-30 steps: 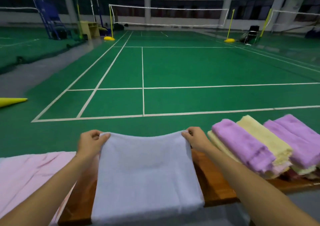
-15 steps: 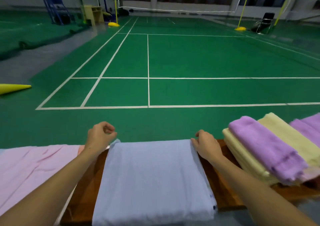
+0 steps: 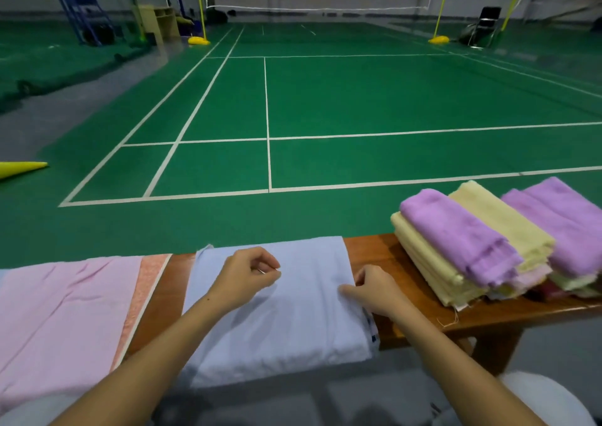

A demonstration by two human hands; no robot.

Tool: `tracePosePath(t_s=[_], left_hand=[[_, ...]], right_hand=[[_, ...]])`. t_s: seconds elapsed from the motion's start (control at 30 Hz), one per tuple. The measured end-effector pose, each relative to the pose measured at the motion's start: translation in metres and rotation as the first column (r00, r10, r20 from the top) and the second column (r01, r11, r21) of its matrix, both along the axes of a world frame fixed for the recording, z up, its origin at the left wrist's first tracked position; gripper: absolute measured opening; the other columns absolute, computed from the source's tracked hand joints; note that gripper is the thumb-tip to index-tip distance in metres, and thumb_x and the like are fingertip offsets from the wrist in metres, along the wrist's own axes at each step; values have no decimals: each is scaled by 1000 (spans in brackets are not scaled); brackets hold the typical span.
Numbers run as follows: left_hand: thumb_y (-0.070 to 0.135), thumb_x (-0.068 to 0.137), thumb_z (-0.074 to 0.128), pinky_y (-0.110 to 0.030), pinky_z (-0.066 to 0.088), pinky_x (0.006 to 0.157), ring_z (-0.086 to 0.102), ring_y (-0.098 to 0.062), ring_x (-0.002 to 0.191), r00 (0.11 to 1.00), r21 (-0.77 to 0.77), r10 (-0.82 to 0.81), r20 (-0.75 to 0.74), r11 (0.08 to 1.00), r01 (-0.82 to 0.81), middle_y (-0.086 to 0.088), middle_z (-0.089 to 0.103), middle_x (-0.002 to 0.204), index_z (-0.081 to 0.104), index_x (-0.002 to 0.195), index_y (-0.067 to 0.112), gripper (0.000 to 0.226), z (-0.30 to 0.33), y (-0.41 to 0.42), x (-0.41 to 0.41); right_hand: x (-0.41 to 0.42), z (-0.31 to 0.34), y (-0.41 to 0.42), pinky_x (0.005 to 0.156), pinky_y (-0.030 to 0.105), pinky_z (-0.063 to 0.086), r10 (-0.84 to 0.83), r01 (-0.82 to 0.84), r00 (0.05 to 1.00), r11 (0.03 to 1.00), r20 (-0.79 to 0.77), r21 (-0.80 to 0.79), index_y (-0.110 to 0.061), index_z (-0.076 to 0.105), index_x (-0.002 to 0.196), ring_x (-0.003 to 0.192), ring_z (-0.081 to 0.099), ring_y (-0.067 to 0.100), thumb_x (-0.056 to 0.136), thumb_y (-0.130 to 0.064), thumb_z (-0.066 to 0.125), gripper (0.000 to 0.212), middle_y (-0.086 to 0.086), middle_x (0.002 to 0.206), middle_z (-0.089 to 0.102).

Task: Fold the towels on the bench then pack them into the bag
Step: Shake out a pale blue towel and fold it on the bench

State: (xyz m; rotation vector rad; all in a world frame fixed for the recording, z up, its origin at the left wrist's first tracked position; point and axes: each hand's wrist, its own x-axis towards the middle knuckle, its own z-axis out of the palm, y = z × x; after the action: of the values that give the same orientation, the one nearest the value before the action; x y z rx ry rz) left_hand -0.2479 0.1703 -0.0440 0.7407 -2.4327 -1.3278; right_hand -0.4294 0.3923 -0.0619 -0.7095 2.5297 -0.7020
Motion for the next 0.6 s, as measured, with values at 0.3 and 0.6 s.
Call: tracePosePath(t_s=[0.3, 0.6], left_hand=[[31, 97, 57, -43, 56, 79, 65, -18, 90, 819, -417, -333, 466, 734, 536, 18, 70, 105, 25, 143, 57, 62, 7, 50, -45], [40, 88, 70, -37, 57, 74, 60, 6, 65, 834, -361, -337, 437, 783, 506, 31, 67, 75, 65, 96, 41, 9, 6, 24, -65]], right_hand=[[34, 6, -10, 72, 14, 51, 86, -77, 996, 925, 7, -373, -22, 52, 108, 84, 62, 5, 91, -17, 76, 30, -9, 95, 61], [41, 6, 7, 85, 22, 57, 271, -203, 958, 873, 94, -444, -32, 48, 129, 103, 62, 1, 85, -21, 81, 56, -14, 115, 61]])
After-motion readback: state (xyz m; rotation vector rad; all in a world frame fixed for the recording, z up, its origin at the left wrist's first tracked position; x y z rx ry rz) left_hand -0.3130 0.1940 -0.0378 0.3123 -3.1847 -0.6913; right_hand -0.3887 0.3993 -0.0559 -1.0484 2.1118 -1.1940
